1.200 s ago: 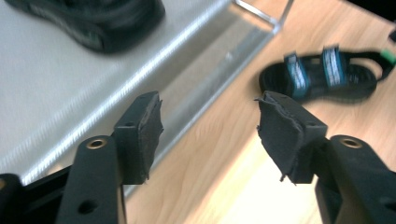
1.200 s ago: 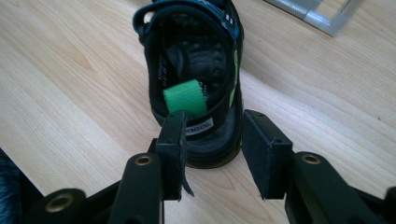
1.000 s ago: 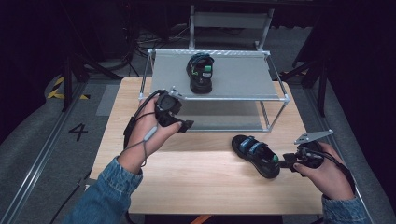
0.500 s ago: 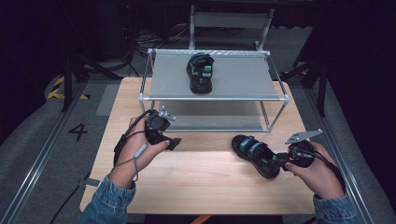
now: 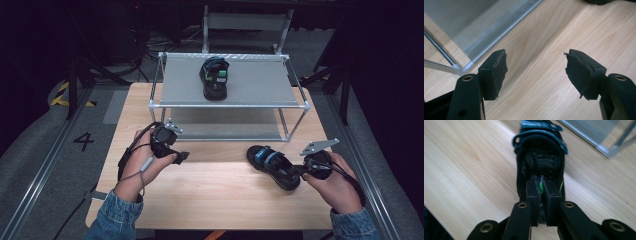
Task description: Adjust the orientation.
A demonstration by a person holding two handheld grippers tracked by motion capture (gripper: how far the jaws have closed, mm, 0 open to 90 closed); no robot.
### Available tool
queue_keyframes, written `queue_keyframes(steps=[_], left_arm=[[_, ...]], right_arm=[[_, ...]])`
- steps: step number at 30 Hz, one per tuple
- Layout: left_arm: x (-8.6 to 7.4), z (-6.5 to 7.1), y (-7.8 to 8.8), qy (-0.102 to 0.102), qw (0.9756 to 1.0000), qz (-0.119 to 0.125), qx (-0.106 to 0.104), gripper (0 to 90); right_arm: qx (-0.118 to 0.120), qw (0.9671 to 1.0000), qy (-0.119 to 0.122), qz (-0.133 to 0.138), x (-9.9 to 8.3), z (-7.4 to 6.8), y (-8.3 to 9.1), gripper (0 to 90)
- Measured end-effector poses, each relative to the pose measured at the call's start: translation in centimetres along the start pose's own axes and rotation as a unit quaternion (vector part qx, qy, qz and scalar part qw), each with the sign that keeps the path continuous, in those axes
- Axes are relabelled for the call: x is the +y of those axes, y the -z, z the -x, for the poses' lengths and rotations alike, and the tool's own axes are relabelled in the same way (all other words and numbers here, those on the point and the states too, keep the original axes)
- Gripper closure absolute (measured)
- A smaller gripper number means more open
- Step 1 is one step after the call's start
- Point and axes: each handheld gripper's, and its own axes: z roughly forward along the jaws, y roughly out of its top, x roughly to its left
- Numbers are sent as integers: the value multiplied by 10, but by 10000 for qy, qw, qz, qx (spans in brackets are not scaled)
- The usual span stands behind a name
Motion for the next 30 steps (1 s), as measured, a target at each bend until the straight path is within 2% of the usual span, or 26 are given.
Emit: queue_keyframes(steps=[2, 6, 13, 17, 20, 21, 24, 27, 30], left_arm=[[1, 2, -2, -9, 10000, -40, -69, 335], [0, 2, -3, -69, 9999, -116, -50, 335], [1, 4, -4, -97, 9999, -99, -74, 334], [0, 4, -6, -107, 9998, -158, -113, 331], [-2, 3, -7, -126, 9998, -158, -91, 326], [-3, 3, -7, -115, 9998, -166, -90, 326], [-7, -1, -7, -71, 9998, -159, -80, 320], [-11, -6, -7, 36, 9998, -199, -53, 316], [-16, -10, -7, 95, 9997, -241, -34, 315]], right_arm=[[123, 9999, -9, 18, 3, -6, 2, 845], [308, 9995, 110, 21, 9, -21, 2, 841], [548, 9980, 317, -25, 17, -40, -5, 834], [724, 9968, 321, -136, 17, -45, -11, 825], [737, 9967, 300, -173, 15, -46, -12, 804], [768, 9963, 275, -267, 14, -47, -12, 786], [789, 9964, 260, -181, 14, -45, -6, 719], [740, 9964, 362, 225, 15, -41, 1, 665], [493, 9964, 446, 518, 17, -36, 5, 617]])
